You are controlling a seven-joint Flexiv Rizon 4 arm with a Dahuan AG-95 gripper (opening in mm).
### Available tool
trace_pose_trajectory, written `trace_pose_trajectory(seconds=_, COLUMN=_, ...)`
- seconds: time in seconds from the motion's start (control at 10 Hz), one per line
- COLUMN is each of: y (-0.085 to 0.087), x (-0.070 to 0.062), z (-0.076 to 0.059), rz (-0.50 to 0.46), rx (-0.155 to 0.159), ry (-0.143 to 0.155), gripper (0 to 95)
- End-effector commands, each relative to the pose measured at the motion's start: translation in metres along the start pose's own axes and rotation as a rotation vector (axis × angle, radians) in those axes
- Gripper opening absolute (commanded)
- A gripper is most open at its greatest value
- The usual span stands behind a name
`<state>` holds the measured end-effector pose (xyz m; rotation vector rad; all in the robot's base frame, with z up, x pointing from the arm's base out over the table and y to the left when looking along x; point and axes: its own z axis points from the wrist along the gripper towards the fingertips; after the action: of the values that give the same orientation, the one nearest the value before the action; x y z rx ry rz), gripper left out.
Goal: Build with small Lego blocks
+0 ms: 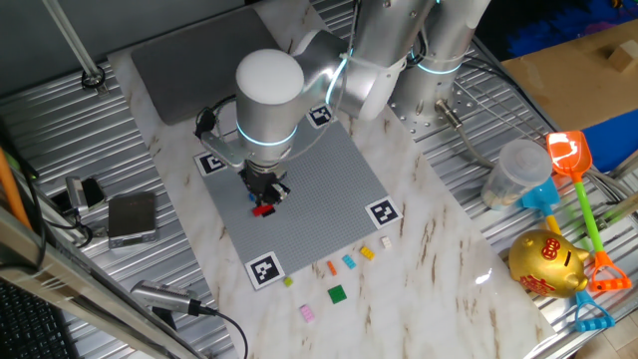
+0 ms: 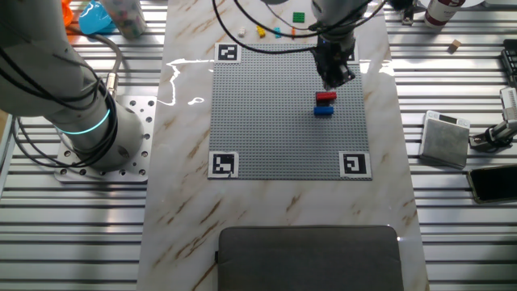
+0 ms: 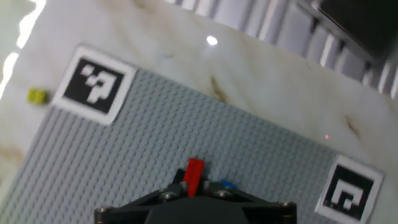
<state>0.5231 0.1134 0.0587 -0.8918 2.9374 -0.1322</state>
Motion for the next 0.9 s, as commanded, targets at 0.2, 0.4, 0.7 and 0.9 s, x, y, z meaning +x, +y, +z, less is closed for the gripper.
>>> trace_pose_trajectory(seconds=0.2, y=0.041, x=-0.01, z=-0.005, rz=-0.435, rx=-0.005, ry=0.031, gripper=0.0)
trace_pose_trajectory(seconds=0.4, y=0.062, x=-0.012, z=-0.004, rz=-0.468, rx=-0.002, ry=0.04, gripper=0.0)
trace_pose_trajectory(seconds=0.7, y=0.068, x=-0.009, z=-0.003, rz=-0.476, rx=-0.013, ry=0.034, gripper=0.0)
trace_pose_trajectory(seconds=0.9, y=0.068, x=-0.009, z=-0.003, rz=-0.503, rx=-0.018, ry=0.029, gripper=0.0)
